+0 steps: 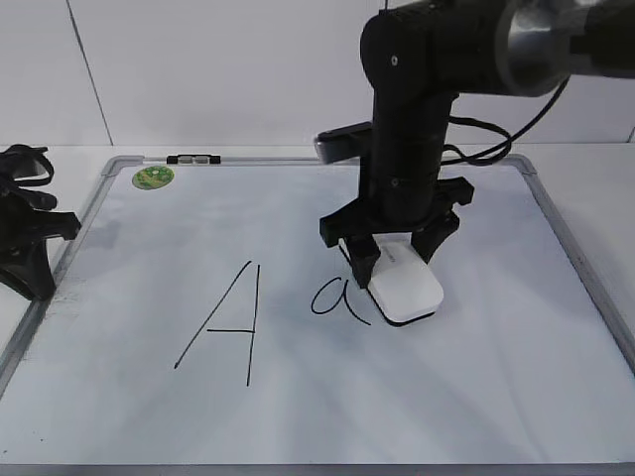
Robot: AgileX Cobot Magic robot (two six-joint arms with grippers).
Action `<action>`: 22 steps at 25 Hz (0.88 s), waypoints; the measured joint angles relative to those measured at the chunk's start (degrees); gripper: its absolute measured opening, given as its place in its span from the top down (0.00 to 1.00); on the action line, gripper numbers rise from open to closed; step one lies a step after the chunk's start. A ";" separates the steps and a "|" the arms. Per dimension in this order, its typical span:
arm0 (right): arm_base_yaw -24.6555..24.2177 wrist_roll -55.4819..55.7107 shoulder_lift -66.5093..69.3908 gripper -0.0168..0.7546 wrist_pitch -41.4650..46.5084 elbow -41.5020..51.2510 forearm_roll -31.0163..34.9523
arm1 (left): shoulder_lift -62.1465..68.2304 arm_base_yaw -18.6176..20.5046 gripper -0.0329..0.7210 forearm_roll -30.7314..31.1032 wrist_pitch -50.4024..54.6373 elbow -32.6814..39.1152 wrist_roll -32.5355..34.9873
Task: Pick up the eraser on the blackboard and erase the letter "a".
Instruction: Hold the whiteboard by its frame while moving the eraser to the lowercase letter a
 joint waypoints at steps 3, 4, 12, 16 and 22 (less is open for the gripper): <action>0.00 -0.02 1.97 0.29 0.00 0.00 0.24 | 0.00 0.00 0.90 0.00 0.00 0.00 0.00; 0.00 -0.02 2.54 0.29 0.00 0.00 0.37 | 0.00 0.00 0.90 0.00 0.00 0.00 0.10; 0.00 -1.16 3.53 0.29 0.80 -0.83 1.66 | 0.00 0.00 0.90 0.00 -0.13 0.00 0.10; 0.00 -1.61 3.65 0.29 0.90 -0.94 2.10 | 0.00 0.00 0.90 0.00 -0.13 0.00 0.10; 2.18 -2.00 3.65 0.29 0.90 -0.94 1.56 | 0.00 0.00 0.90 0.00 -0.13 0.00 0.10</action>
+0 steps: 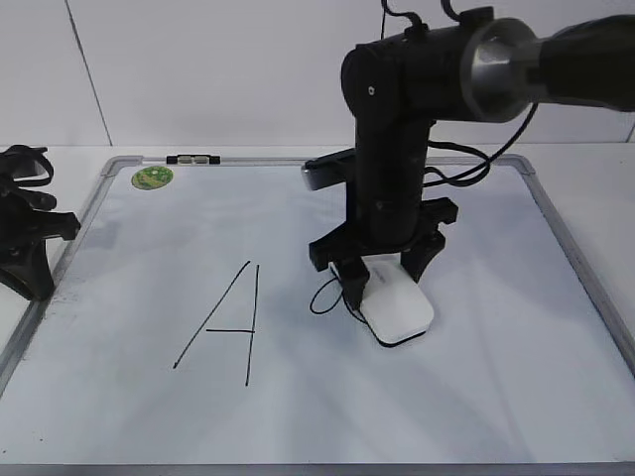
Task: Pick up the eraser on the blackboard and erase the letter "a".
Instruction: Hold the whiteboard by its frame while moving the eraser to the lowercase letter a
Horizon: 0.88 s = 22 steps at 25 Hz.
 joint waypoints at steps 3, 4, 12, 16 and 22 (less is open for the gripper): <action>2.94 -0.11 0.09 0.29 -0.11 0.00 0.10 | 0.00 0.00 0.90 0.00 0.00 0.00 0.00; 3.86 -0.11 0.09 0.29 -0.23 0.00 0.10 | 0.00 0.00 0.90 0.00 0.00 0.00 0.00; 6.45 -0.21 0.11 0.29 -0.30 0.00 -0.82 | 0.00 0.00 0.90 0.00 0.10 0.00 0.00; 6.22 0.20 0.11 0.29 -0.30 0.00 -1.14 | 0.00 0.00 0.90 -0.10 0.10 0.00 0.00; 3.90 0.29 0.11 0.29 -0.34 -0.12 0.37 | 0.00 0.00 0.90 -0.22 0.10 0.00 0.00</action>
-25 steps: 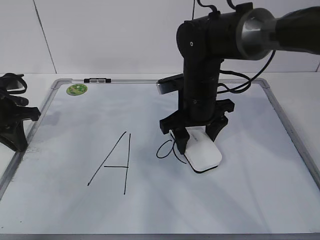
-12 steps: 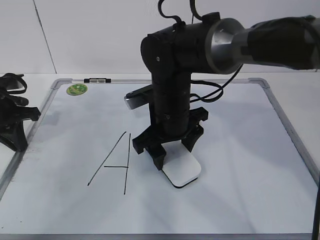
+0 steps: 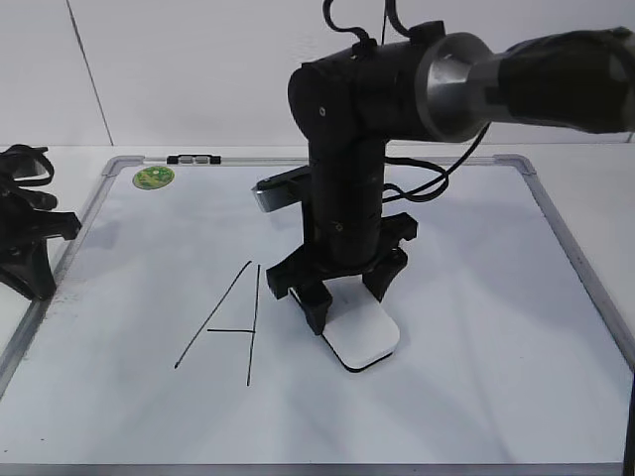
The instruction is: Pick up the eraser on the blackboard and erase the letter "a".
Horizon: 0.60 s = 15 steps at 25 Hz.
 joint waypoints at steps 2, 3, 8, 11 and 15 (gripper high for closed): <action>-0.92 0.14 0.00 0.29 0.00 0.00 0.64 | 0.00 0.00 0.90 0.00 0.00 0.00 0.00; -1.39 0.13 0.00 0.29 -0.11 0.00 0.68 | 0.00 0.00 0.90 -0.02 -0.11 0.00 0.00; -3.94 0.49 0.00 0.29 -0.24 -0.10 0.68 | 0.00 0.00 0.90 -0.12 -0.11 0.00 0.00; -4.87 0.56 0.00 0.29 -0.26 -0.10 0.78 | 0.00 0.00 0.90 -0.23 -0.11 0.00 0.00; -4.99 0.62 0.00 0.29 -0.36 -0.48 0.90 | 0.09 0.00 0.90 -0.23 -0.20 0.00 0.00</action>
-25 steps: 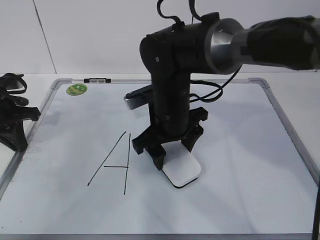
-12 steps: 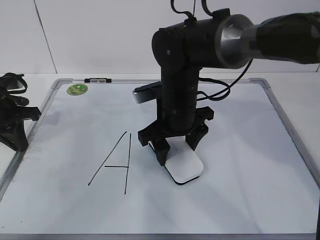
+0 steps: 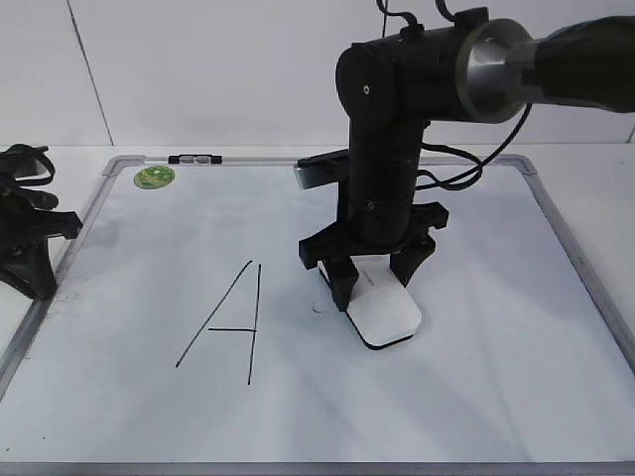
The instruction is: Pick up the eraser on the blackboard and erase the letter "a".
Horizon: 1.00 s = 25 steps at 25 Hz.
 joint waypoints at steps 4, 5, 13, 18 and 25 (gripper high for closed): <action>-0.35 0.09 0.00 0.29 0.10 -1.00 -0.49 | 0.00 0.00 0.90 0.00 0.00 0.00 0.00; -0.47 0.09 0.10 0.29 -0.11 -1.14 -1.15 | 0.00 0.00 0.90 0.00 0.00 0.00 0.00; -0.71 0.29 0.10 0.29 -0.11 -1.26 -2.13 | 0.00 0.00 0.90 0.00 0.17 -0.02 0.00; -0.71 0.38 0.10 0.29 -0.11 -1.26 -0.62 | 0.00 0.00 0.90 -0.09 0.17 -0.02 0.00; 2.27 0.38 0.55 0.29 -0.11 -1.26 -0.67 | 0.00 0.00 0.90 -0.09 0.17 -0.02 0.00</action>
